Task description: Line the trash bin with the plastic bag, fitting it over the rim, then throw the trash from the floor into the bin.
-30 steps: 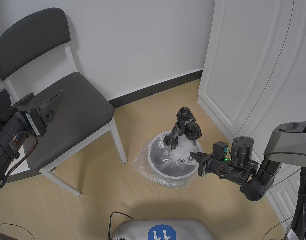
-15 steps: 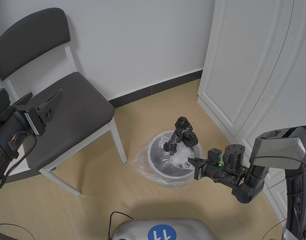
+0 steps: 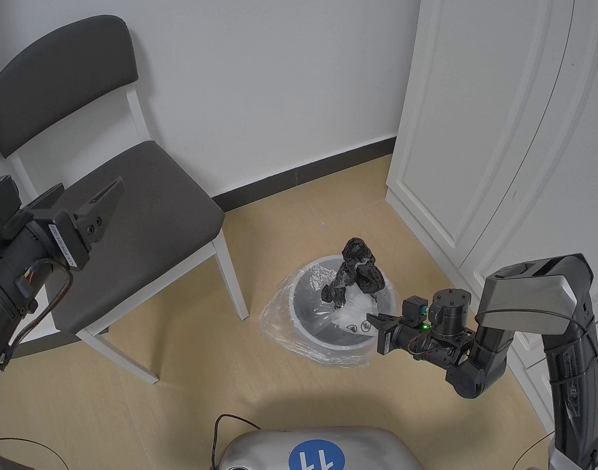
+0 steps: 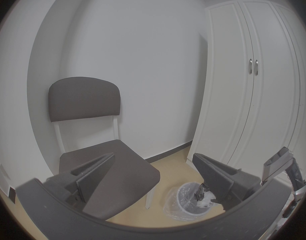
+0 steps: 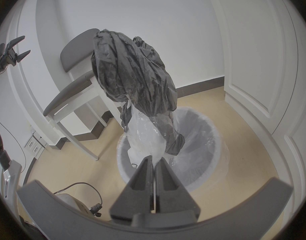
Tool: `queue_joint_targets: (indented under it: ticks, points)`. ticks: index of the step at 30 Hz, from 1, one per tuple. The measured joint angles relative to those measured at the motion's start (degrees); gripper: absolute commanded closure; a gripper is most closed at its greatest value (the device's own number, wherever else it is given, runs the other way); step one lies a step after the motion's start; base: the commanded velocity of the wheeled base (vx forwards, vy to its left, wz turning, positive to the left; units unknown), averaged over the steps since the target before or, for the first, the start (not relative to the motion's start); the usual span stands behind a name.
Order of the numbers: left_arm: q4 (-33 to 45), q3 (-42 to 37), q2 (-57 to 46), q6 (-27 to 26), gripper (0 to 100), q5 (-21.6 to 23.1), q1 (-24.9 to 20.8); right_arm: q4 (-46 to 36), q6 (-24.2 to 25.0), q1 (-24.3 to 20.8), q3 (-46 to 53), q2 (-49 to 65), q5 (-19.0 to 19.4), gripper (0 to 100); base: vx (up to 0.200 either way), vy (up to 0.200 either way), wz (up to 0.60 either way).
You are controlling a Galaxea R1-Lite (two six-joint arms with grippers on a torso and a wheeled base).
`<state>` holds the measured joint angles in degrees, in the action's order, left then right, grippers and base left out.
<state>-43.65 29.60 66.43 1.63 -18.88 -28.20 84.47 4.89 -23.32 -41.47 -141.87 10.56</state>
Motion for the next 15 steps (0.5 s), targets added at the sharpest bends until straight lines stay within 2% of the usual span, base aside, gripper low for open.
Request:
queue_joint_targets:
  ticks: [15]
  points:
    - [0.0, -0.06, -0.11, 0.02, 0, 0.0, -0.02, 4.46, 0.61, 0.69, -3.97, -5.6, -0.05, 100, 0.0, 0.0, 0.0]
